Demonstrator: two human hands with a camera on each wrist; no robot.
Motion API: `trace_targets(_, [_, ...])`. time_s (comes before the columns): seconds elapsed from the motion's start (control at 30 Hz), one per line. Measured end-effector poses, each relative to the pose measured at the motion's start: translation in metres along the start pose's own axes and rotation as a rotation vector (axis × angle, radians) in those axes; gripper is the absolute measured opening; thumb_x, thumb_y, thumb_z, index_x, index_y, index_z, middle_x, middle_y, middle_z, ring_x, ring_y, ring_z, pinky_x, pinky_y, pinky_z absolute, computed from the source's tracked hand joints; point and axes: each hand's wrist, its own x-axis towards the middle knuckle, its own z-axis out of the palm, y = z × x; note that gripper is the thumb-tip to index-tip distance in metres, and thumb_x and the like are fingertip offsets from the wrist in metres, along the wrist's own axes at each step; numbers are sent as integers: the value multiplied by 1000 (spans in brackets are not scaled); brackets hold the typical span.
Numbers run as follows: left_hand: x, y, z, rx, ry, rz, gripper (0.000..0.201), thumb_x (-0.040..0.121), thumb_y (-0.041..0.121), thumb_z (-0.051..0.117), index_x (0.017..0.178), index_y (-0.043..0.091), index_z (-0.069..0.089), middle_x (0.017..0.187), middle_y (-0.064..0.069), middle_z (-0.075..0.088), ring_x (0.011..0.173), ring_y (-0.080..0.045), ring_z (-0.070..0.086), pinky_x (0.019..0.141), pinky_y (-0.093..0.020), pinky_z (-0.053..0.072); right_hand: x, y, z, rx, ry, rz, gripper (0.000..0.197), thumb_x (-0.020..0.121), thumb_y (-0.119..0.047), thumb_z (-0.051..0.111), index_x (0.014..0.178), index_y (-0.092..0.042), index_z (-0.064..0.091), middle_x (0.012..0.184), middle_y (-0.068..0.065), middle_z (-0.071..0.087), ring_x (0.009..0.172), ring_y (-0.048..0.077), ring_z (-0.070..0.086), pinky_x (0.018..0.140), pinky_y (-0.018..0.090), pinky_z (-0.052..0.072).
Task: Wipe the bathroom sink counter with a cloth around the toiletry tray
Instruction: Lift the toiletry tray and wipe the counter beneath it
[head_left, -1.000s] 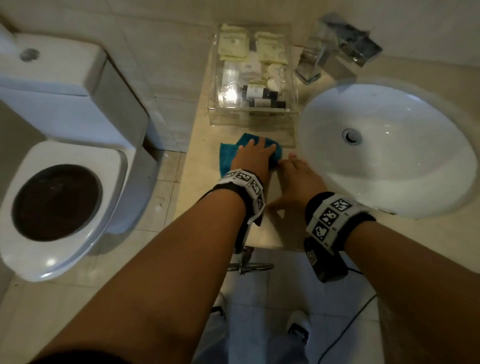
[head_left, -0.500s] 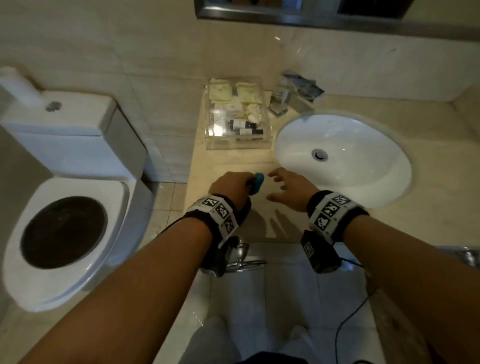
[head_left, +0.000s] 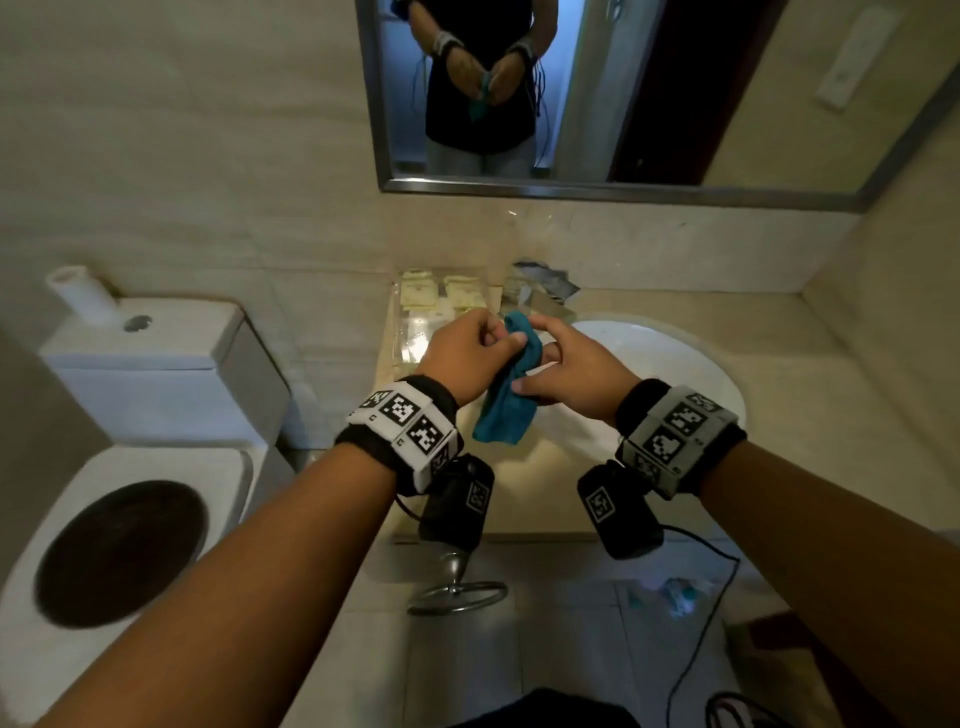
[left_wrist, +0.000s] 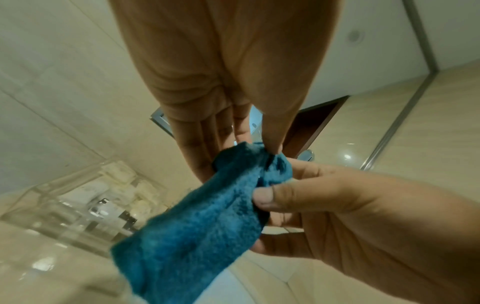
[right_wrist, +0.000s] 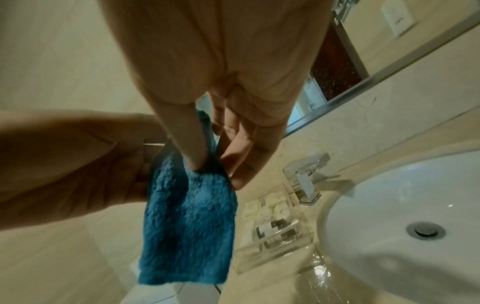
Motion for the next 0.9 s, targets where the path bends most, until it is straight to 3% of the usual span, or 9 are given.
trace_targets(0.07, [-2, 13, 1, -76, -54, -16, 13, 87, 26, 66, 87, 20, 54, 87, -4, 61, 86, -28, 65, 77, -40, 57, -6, -4, -13, 22, 34, -15, 62, 83, 8, 58, 135, -18, 38, 91, 10, 65, 81, 22, 65, 67, 33, 58])
trace_targets(0.2, [-5, 25, 4, -75, -229, -44, 39, 81, 19, 73, 114, 19, 51, 102, -2, 64, 84, -14, 63, 66, -24, 53, -13, -6, -39, 152, 102, -7, 48, 88, 10, 46, 126, -18, 44, 85, 3, 62, 75, 13, 62, 50, 18, 52])
trace_targets(0.27, [-6, 25, 9, -84, -264, -46, 48, 77, 13, 76, 118, 18, 51, 101, -4, 65, 82, -16, 64, 71, -29, 54, -14, -4, -48, 162, 129, -27, 47, 89, 10, 43, 127, -19, 44, 85, 4, 60, 72, 13, 60, 48, 19, 50])
trace_targets(0.47, [-1, 27, 19, 102, -119, -4, 25, 80, 19, 75, 102, 21, 63, 72, 4, 60, 65, -8, 56, 62, -20, 45, -15, 8, -73, 41, 159, -80, 36, 91, 6, 39, 115, -20, 45, 71, 3, 57, 56, 13, 58, 48, 24, 47])
trace_targets(0.53, [2, 28, 21, 150, -97, 11, 16, 83, 23, 71, 98, 20, 66, 69, 7, 57, 63, -5, 53, 58, -16, 40, -15, 11, -80, -91, 166, -76, 31, 91, 7, 37, 106, -17, 50, 69, -1, 53, 51, 5, 52, 47, 17, 42])
trace_targets(0.67, [4, 31, 24, 277, -57, 59, 8, 91, 28, 60, 90, 22, 65, 84, 5, 60, 78, -10, 54, 61, -18, 37, -14, 16, -88, -345, 163, -54, 32, 89, 2, 39, 92, -19, 63, 91, -1, 58, 74, 9, 50, 61, 16, 40])
trace_targets(0.8, [4, 35, 29, 210, -83, 115, 7, 94, 24, 55, 90, 21, 60, 97, -2, 63, 88, -16, 55, 71, -24, 41, -14, 13, -86, -374, 89, -63, 23, 85, -22, 63, 108, -24, 62, 101, -6, 61, 91, 13, 55, 80, 24, 42])
trace_targets(0.87, [4, 38, 28, 164, -100, 155, 8, 93, 20, 56, 94, 16, 62, 97, -4, 64, 88, -17, 56, 74, -27, 45, -11, 12, -83, -417, 38, -69, 36, 81, -31, 69, 115, -27, 59, 103, -8, 60, 93, 11, 56, 82, 24, 43])
trace_targets(0.9, [3, 40, 27, 149, -94, 172, 9, 93, 18, 56, 96, 13, 63, 96, -4, 64, 87, -17, 57, 76, -28, 46, -8, 13, -79, -449, 34, -75, 27, 81, -31, 69, 108, -29, 62, 97, -8, 60, 87, 11, 56, 77, 22, 43])
